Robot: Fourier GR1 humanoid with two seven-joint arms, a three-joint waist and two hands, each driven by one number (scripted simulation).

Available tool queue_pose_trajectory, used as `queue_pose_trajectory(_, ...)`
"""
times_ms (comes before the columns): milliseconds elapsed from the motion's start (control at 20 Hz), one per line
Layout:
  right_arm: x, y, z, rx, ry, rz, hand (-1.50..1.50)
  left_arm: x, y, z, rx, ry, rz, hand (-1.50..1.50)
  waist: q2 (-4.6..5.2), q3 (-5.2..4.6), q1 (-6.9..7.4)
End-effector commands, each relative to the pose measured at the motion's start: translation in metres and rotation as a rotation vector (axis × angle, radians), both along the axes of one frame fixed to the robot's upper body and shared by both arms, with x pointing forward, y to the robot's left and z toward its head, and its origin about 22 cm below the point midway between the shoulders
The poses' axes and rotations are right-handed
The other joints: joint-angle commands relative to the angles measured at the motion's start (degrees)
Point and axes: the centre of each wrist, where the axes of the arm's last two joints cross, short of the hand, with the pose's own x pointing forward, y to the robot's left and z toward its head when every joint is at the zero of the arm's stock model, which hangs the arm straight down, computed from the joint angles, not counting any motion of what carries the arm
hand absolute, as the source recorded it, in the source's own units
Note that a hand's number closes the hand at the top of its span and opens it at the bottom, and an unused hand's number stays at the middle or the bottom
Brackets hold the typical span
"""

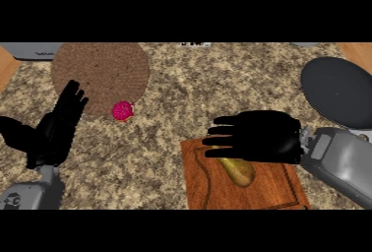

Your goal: Pick the pear from the cutting board and place it in the pan

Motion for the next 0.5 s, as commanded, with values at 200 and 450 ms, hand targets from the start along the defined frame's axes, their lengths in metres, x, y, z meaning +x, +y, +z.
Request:
queue_pose_trajectory(200,-0.032,-0.007,0.001,-0.044,-0.198,0.041,-1.5,0.002,0.002,0.006,0.004,0.0,0.004,0.0,0.03,0.02,-0.24)
queue_pose_trajectory(450,-0.056,0.013,-0.025,0.014,-0.177,0.018,-1.5,-0.006,0.013,-0.005,-0.011,-0.003,-0.005,0.0,0.06,0.0,-0.07)
